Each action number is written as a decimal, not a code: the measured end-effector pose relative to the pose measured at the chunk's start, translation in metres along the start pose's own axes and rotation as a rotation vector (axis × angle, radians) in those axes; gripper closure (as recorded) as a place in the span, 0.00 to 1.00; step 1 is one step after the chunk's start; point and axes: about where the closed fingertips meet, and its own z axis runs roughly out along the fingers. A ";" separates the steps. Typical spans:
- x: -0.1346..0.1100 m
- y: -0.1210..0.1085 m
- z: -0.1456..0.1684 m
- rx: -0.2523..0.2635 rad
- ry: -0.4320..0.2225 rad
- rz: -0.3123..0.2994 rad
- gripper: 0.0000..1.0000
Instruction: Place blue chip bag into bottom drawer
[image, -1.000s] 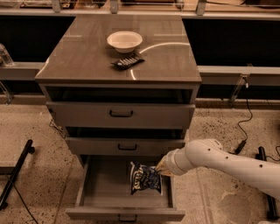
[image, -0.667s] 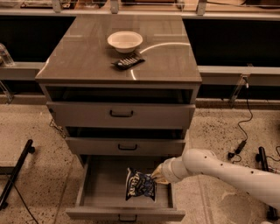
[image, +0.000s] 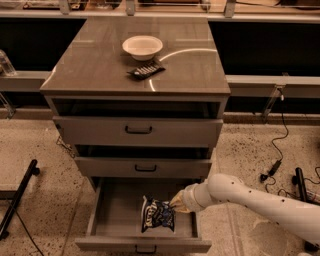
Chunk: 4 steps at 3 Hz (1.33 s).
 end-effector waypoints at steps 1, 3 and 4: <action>-0.002 0.006 0.036 0.068 -0.056 -0.047 1.00; -0.007 0.018 0.077 0.140 -0.123 -0.067 1.00; 0.003 0.008 0.084 0.152 -0.102 -0.095 1.00</action>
Offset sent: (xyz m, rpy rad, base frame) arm -0.0029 0.0503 -0.0936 0.2575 -0.0438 0.1080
